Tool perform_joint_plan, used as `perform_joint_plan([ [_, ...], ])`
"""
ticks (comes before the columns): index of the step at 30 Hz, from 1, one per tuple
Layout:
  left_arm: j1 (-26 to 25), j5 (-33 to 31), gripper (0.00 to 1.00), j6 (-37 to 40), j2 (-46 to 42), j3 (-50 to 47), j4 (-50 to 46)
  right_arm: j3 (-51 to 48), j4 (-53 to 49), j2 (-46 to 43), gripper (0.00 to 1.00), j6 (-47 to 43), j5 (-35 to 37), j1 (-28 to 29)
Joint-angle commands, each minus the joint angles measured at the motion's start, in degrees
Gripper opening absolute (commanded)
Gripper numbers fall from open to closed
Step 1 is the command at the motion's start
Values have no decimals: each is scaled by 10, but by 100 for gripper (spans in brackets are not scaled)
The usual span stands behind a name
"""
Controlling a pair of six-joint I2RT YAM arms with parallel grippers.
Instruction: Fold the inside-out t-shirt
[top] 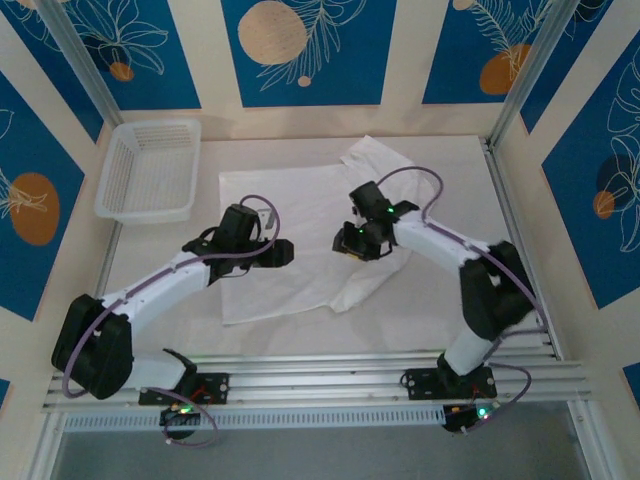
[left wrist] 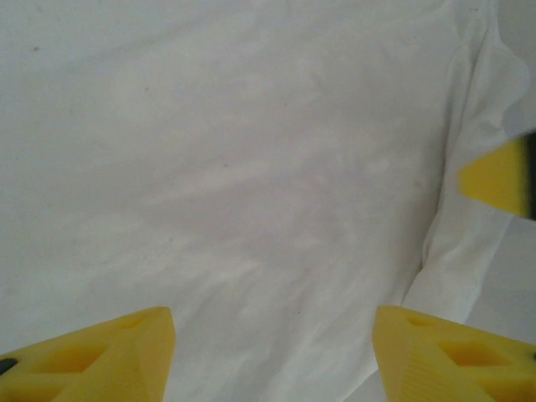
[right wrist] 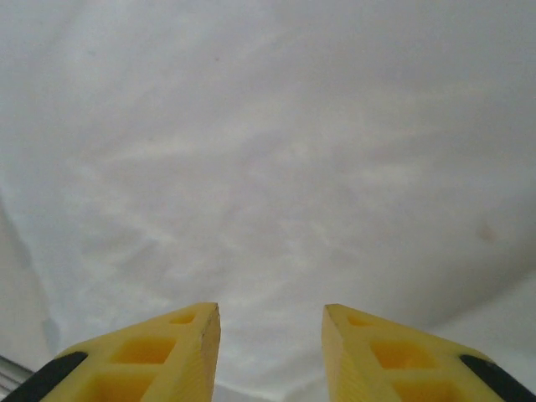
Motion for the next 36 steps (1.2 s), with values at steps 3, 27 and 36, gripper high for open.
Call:
perform_joint_plan([
  [3, -8, -2, 64, 3, -7, -5, -1, -144, -12, -174, 38, 97, 68, 50],
  [27, -8, 10, 64, 5, 15, 1, 2, -319, 260, -121, 30, 303, 78, 170],
  [36, -8, 4, 64, 8, 13, -3, -2, -283, 234, -98, 33, 291, 60, 163],
])
